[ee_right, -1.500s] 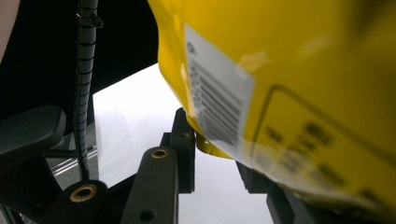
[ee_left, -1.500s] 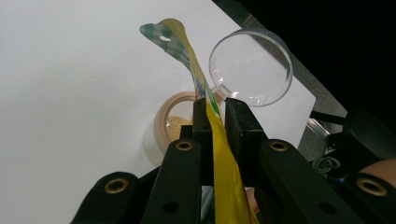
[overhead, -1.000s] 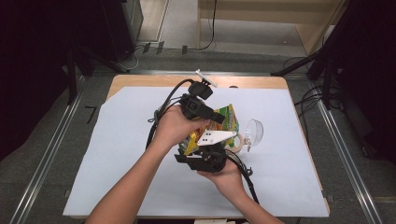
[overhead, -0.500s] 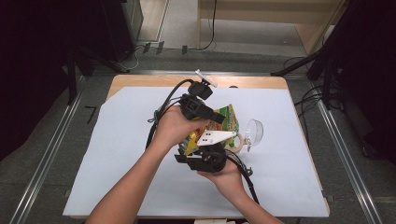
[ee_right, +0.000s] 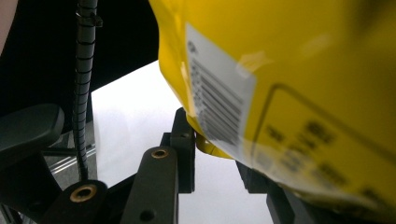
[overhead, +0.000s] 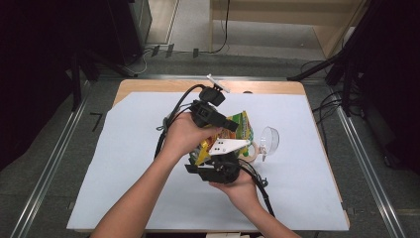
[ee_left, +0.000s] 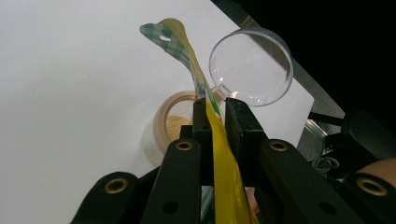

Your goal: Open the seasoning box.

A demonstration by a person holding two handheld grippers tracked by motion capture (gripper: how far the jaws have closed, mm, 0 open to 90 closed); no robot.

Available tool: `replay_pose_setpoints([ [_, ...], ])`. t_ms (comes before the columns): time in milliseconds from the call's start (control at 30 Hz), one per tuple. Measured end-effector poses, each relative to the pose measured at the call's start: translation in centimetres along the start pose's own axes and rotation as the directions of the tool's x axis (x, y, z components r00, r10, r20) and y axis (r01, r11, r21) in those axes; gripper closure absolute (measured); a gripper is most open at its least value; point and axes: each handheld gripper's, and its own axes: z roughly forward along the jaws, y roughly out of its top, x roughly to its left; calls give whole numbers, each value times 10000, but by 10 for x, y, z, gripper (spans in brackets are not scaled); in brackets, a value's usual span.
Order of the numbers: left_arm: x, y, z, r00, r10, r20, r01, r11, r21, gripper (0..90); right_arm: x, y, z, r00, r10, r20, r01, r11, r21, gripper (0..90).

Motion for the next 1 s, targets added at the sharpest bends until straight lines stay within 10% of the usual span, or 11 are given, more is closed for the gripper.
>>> replay_pose_setpoints([
  [1000, -1, -1, -2, 10000, -29, 6, 29, 10000, -14, 832, 2, 1, 0, 10000, 3, -16, -3, 10000, -41, 724],
])
